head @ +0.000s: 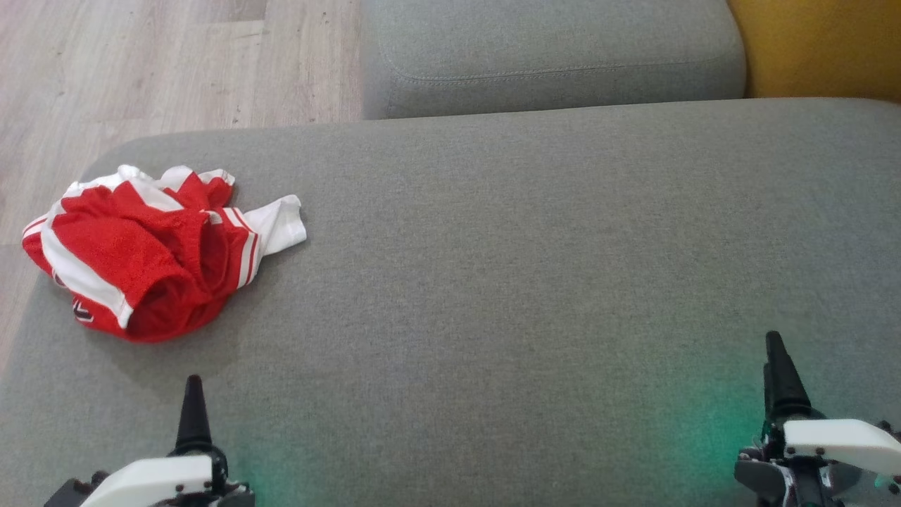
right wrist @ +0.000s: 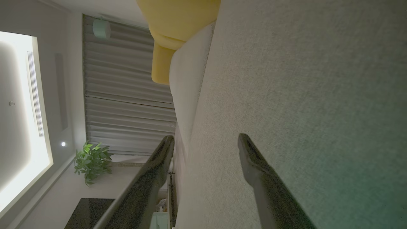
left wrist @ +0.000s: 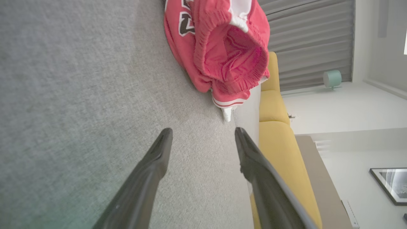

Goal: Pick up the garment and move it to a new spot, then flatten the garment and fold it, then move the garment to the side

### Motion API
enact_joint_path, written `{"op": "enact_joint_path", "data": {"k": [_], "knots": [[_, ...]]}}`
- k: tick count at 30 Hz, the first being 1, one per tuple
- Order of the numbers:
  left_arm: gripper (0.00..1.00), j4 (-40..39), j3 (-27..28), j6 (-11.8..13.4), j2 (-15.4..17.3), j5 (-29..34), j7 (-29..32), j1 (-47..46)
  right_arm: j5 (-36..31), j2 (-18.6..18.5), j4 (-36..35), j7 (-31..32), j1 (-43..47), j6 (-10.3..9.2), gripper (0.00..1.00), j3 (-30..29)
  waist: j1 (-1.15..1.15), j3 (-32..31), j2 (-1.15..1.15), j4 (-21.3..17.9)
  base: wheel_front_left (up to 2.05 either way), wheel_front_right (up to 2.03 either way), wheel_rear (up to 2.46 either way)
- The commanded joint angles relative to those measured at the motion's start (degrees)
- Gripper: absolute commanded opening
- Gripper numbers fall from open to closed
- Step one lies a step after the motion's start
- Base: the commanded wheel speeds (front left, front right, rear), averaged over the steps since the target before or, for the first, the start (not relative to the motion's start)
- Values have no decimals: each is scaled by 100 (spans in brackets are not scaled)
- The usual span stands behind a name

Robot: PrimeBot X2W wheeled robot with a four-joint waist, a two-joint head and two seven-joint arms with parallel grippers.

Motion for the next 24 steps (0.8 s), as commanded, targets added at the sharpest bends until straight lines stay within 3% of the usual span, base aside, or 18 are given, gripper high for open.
{"op": "enact_joint_path", "data": {"k": [1, 24], "knots": [[100, -234, -2, 16, 21, 201, -54, -296, -200, -16, -231, -62, -319, -1, 100, 67, 0, 2, 0, 2, 0, 0, 0], [100, -514, -352, 420, 27, 2047, -445, -347, -2048, -26, -421, -451, -405, -2, 100, 399, 0, -4, 0, 36, 0, 0, 0]]}}
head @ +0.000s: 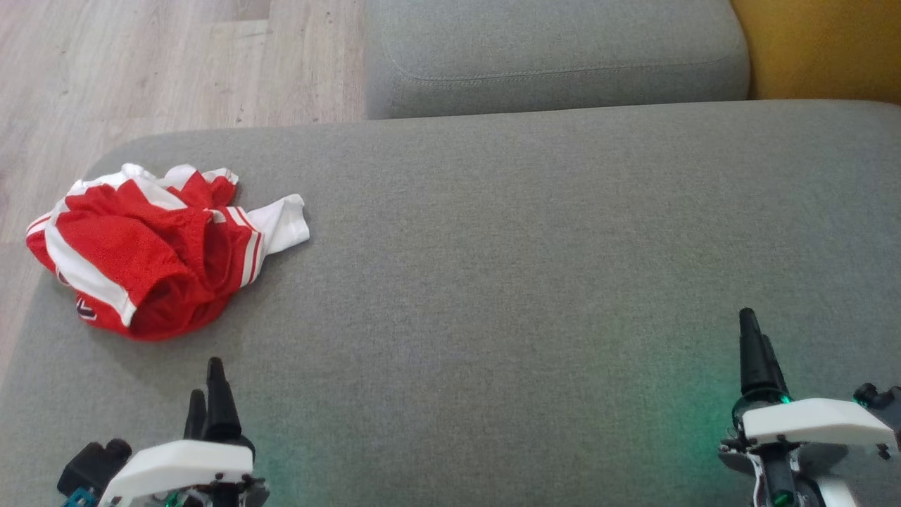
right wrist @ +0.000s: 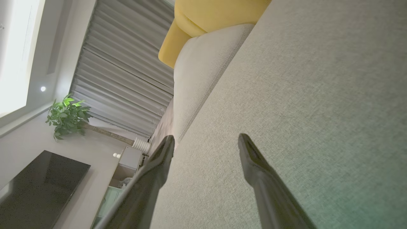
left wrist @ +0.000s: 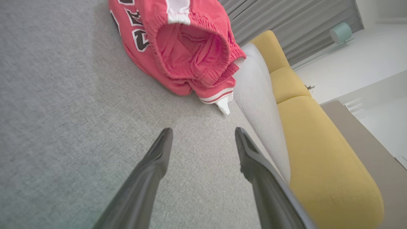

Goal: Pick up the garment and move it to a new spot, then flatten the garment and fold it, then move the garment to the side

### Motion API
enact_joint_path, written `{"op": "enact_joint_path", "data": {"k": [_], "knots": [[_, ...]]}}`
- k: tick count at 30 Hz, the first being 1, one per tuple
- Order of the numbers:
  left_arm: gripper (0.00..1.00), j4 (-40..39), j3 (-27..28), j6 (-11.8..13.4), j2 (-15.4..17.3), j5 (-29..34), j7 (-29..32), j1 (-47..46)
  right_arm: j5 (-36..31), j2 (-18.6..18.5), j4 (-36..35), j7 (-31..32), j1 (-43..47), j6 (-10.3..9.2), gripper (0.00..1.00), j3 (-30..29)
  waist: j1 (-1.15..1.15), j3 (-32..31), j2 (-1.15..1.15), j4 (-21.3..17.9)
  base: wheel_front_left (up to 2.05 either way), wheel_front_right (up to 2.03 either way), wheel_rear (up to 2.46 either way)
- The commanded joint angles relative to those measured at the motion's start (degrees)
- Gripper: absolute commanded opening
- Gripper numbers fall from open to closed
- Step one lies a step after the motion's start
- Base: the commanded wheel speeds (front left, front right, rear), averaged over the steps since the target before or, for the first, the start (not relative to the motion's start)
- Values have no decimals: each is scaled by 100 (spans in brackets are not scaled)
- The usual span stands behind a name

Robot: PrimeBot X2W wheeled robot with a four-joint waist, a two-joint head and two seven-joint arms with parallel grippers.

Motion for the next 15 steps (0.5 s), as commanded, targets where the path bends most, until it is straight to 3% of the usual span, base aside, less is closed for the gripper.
{"op": "enact_joint_path", "data": {"k": [1, 15], "knots": [[100, -214, 10, 31, 29, 201, -66, -336, -218, -26, -201, -74, -284, -2, 100, 84, 0, -6, 0, 3, 0, 0, 0], [100, -243, -137, 177, 33, 1093, -287, -345, -1253, -32, -244, -294, -293, -2, 100, 242, 0, -70, 0, 19, 0, 0, 0]]}}
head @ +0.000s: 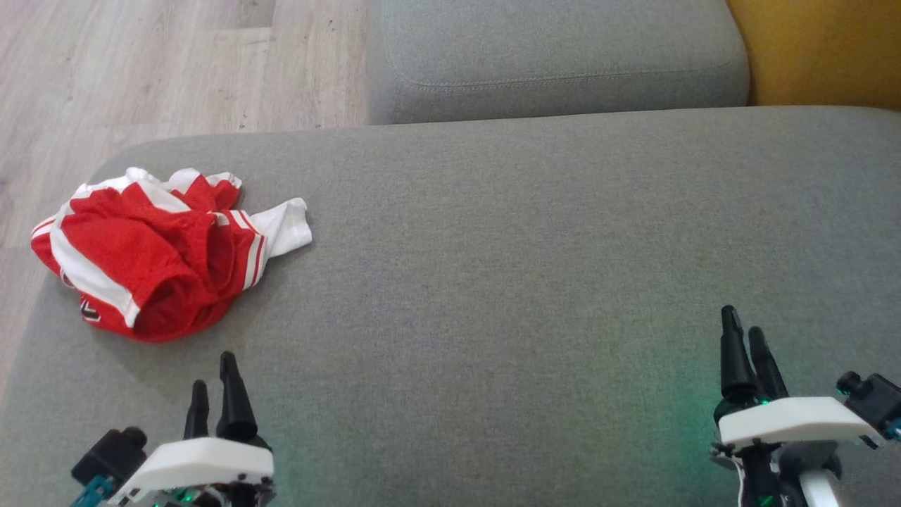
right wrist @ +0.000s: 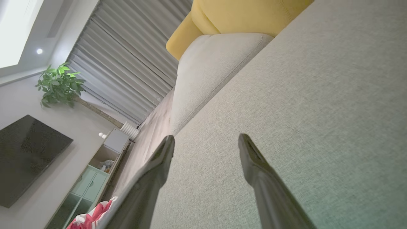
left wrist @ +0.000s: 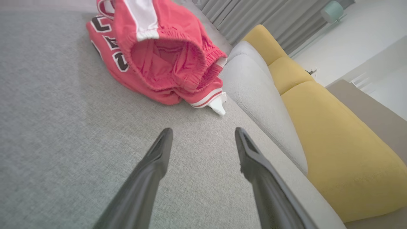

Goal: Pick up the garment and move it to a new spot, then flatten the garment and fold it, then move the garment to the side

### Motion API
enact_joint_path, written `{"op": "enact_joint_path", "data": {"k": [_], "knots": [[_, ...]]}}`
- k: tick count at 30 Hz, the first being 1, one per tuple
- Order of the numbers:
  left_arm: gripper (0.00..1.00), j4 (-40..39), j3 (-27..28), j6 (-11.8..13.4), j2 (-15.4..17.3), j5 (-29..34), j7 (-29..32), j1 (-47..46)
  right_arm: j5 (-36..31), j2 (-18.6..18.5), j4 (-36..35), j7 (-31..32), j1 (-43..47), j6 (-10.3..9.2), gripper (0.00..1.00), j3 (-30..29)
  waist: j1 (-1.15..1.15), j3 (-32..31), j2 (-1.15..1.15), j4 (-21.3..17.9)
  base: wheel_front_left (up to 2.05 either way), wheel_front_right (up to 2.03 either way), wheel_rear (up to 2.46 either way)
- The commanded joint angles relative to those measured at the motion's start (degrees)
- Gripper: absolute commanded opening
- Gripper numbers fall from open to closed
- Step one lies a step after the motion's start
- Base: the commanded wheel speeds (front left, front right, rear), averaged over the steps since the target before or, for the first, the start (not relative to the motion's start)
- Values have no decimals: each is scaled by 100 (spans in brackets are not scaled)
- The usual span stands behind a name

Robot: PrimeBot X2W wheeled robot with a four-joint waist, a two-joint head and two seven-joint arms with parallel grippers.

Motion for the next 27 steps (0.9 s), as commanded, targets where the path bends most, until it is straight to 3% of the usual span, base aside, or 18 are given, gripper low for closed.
{"op": "enact_joint_path", "data": {"k": [1, 27], "knots": [[100, -203, 29, 29, 31, 218, -88, -348, -215, -31, -215, -93, -295, -2, 100, 102, 0, -8, 0, 1, 0, 0, 0], [100, -455, -408, 218, 37, 2284, -547, -512, -2355, -44, -338, -549, -424, -3, 100, 434, 0, 46, 0, 32, 0, 0, 0]]}}
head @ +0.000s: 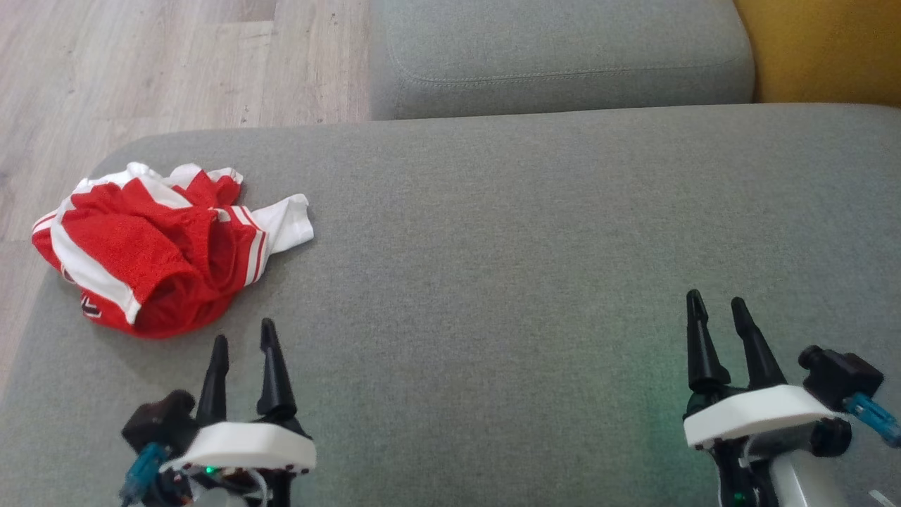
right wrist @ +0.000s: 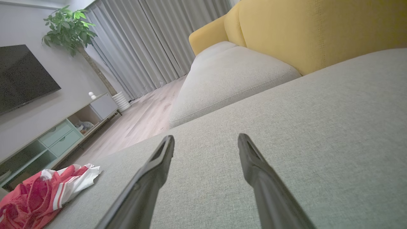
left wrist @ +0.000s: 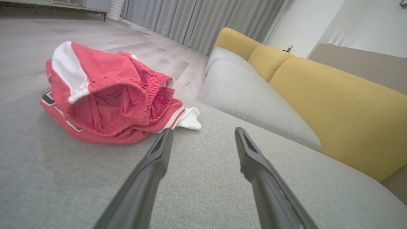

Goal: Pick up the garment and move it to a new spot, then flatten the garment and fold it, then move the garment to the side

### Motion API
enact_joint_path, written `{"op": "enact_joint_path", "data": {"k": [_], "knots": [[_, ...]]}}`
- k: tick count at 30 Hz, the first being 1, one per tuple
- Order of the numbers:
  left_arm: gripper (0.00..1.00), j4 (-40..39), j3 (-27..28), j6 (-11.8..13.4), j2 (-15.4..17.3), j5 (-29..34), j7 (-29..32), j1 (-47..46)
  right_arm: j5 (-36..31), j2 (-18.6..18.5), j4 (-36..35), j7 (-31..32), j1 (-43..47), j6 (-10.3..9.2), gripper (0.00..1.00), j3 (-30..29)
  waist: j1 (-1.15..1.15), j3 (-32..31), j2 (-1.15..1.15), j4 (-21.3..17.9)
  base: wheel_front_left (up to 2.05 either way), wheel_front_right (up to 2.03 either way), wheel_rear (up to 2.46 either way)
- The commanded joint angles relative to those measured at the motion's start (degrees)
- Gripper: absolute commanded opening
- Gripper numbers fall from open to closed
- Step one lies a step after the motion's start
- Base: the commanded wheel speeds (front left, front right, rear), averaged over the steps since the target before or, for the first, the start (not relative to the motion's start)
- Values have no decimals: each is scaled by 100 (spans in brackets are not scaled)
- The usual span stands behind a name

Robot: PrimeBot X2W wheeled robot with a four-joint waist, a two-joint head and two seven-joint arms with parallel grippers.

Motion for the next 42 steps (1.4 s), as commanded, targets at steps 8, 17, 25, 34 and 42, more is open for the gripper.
{"op": "enact_joint_path", "data": {"k": [8, 17, 25, 34, 42], "knots": [[100, -282, 2, 98, 34, 728, -204, -367, -718, -43, -251, -203, -307, -3, 100, 191, 0, -12, 0, -8, 0, 0, 0], [100, -352, -45, 162, 36, 1369, -340, -369, -1310, -47, -293, -338, -289, -4, 100, 244, 0, -43, 0, -41, 0, 0, 0], [100, -408, -124, 149, 38, 1926, -476, -380, -1945, -51, -286, -474, -286, -4, 100, 184, 0, -53, 0, -81, 0, 0, 0], [100, -301, -185, 139, 40, 2407, -630, -380, -2598, -55, -274, -626, -297, -4, 100, 219, 0, -78, 0, -85, 0, 0, 0], [100, -137, -59, 7, 41, 2585, -695, -434, -2769, -57, -240, -691, -303, -4, 100, 180, 0, -90, 0, -92, 0, 0, 0]]}}
